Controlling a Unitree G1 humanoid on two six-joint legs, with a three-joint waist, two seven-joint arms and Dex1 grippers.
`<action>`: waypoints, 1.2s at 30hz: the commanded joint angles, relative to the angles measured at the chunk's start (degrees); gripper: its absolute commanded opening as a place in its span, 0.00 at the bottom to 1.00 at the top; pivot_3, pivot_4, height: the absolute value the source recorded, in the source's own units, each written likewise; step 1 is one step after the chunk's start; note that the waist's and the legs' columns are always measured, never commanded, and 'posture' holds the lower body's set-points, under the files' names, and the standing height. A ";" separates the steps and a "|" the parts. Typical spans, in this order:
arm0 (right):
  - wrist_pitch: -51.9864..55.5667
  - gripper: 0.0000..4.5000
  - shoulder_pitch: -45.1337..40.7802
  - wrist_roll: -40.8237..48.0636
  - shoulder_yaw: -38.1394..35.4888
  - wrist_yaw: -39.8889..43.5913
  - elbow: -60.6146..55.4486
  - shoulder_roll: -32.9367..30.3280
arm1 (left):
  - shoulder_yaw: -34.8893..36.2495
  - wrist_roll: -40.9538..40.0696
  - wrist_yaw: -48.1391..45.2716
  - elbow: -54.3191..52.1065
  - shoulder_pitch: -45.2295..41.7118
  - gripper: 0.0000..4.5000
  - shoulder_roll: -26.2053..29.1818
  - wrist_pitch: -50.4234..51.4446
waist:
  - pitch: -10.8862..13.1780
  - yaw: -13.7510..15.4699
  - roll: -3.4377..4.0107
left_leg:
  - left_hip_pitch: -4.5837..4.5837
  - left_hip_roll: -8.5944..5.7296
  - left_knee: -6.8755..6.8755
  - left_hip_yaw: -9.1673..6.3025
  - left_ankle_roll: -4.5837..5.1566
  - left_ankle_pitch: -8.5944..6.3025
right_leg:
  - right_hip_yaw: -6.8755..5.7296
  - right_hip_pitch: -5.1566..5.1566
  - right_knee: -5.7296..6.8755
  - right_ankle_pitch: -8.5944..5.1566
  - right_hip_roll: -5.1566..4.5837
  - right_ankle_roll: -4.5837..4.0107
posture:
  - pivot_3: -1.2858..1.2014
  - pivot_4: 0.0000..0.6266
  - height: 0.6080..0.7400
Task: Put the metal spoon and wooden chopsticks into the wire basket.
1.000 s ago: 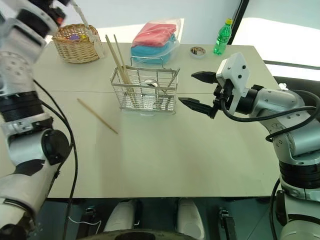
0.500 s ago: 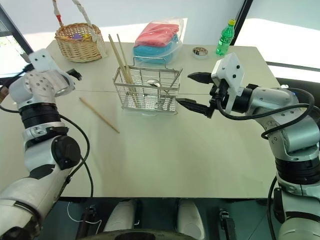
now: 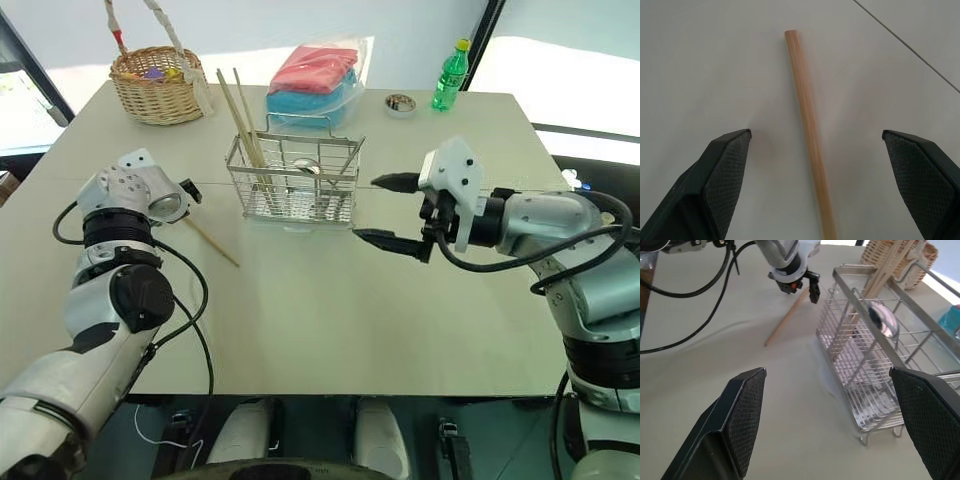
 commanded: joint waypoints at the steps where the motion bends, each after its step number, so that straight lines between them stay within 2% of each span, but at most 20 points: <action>1: -0.18 0.91 -0.13 1.10 -2.29 -0.24 -2.17 -0.81 | 0.17 -0.65 0.37 2.98 -2.05 0.99 1.36 -2.93 | 0.00 -0.02 0.00 | 0.01 0.00 0.00 0.00 0.00 0.00 | 0.00 0.00 0.01 0.00 0.00 0.00 | 0.52 0.24 0.87; 2: -0.08 0.91 -0.19 1.17 -2.31 -0.46 -2.19 -0.76 | 0.27 -0.84 0.40 3.85 -2.18 0.99 1.55 -3.53 | 0.00 -0.03 0.00 | 0.02 0.00 0.00 0.00 0.00 0.00 | 0.00 0.00 0.01 0.00 0.00 0.00 | 0.52 0.24 0.87; 5: 0.21 0.91 -0.35 1.36 -2.18 -1.25 -2.53 -0.58 | 1.31 -1.91 1.10 5.97 -2.37 0.80 2.04 -4.35 | -0.01 -0.05 0.03 | 0.06 0.00 -0.02 0.00 -0.01 0.00 | 0.00 0.01 0.03 0.00 0.00 0.00 | 0.52 0.24 0.87; 8: 0.46 0.91 0.37 1.82 -2.27 -1.83 -3.41 -0.57 | 1.74 -2.55 1.80 6.85 -2.00 0.49 2.59 -4.85 | -0.02 0.06 0.04 | 0.10 0.00 -0.02 0.00 -0.01 0.01 | 0.00 0.03 0.05 0.00 0.00 0.00 | 0.52 0.24 0.87; 12: 0.32 0.91 1.93 2.22 -2.43 -2.18 -4.82 -0.49 | 2.04 -3.02 2.83 7.17 -1.56 0.02 3.34 -4.75 | -0.03 0.17 0.03 | 0.09 -0.01 0.01 -0.01 -0.03 0.01 | -0.01 0.08 0.04 0.00 -0.03 0.00 | 0.52 0.24 0.87; 26: -0.71 0.91 -1.54 2.13 -1.32 -2.82 -3.46 1.38 | 0.62 -3.56 2.50 5.01 -0.64 0.01 7.98 -6.09 | -0.02 -0.33 0.02 | 0.10 0.00 -0.03 0.01 -0.03 0.02 | -0.01 0.02 0.05 0.00 -0.02 0.01 | 0.52 0.24 0.87; 32: -0.62 0.91 -4.49 2.78 -1.77 -3.82 -1.80 3.25 | -5.62 0.46 -4.33 2.00 0.39 0.01 13.10 -9.39 | -0.02 -0.16 0.02 | 0.09 0.00 -0.05 0.03 -0.05 0.02 | -0.01 0.01 0.04 0.00 -0.02 0.01 | 0.52 0.24 0.87; 36: -1.02 0.91 -5.61 2.48 -1.64 -3.94 -0.69 3.70 | -11.37 3.48 -13.45 -1.26 0.41 0.01 16.40 -15.60 | -0.02 -0.02 0.01 | 0.04 0.00 -0.04 0.04 -0.05 0.02 | -0.01 -0.02 0.04 0.01 -0.02 0.00 | 0.52 0.24 0.87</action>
